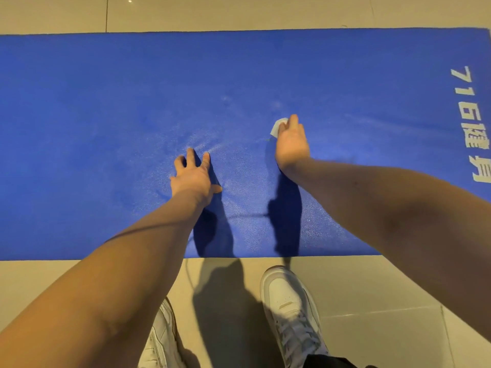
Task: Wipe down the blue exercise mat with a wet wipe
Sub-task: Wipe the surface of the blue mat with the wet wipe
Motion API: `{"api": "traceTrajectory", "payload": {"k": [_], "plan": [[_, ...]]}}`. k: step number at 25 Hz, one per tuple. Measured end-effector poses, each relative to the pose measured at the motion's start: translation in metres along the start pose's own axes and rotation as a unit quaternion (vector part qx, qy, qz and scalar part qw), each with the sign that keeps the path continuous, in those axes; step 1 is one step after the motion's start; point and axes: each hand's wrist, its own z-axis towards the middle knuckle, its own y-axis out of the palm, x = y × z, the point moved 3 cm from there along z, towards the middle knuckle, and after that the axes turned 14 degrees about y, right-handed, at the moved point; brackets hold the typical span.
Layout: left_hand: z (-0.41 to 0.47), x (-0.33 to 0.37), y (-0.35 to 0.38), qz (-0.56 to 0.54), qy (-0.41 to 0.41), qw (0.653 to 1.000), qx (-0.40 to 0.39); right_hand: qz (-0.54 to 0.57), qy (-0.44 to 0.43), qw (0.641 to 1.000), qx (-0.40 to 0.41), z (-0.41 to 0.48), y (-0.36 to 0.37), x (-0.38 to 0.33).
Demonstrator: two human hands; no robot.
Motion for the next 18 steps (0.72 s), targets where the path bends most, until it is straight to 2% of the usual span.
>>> {"api": "traceTrajectory", "payload": {"k": [2,6,8,10,12,15,18], "plan": [[0.000,0.000,-0.001,-0.001,0.002,1.000,0.001,-0.007,-0.078,0.997,-0.019,-0.019,0.008,-0.023],[0.001,-0.001,0.000,0.005,0.008,1.000,0.008,0.010,-0.162,0.985,-0.065,-0.059,0.034,-0.052],[0.001,-0.001,0.000,0.006,0.006,1.000,0.007,-0.068,-0.239,0.967,-0.054,-0.059,0.043,-0.059],[0.000,-0.001,-0.001,0.006,0.005,1.000,0.005,-0.097,-0.267,0.958,-0.033,-0.049,0.038,-0.052],[0.001,0.000,-0.004,0.004,0.006,1.000,-0.002,-0.084,-0.227,0.970,-0.023,-0.020,0.023,-0.039],[0.003,0.002,-0.009,-0.014,0.004,1.000,-0.018,-0.086,-0.089,0.992,0.001,0.030,-0.008,-0.010],[0.008,0.003,-0.016,-0.018,0.003,1.000,0.018,-0.080,-0.028,0.996,0.006,0.043,-0.012,-0.004]]}}
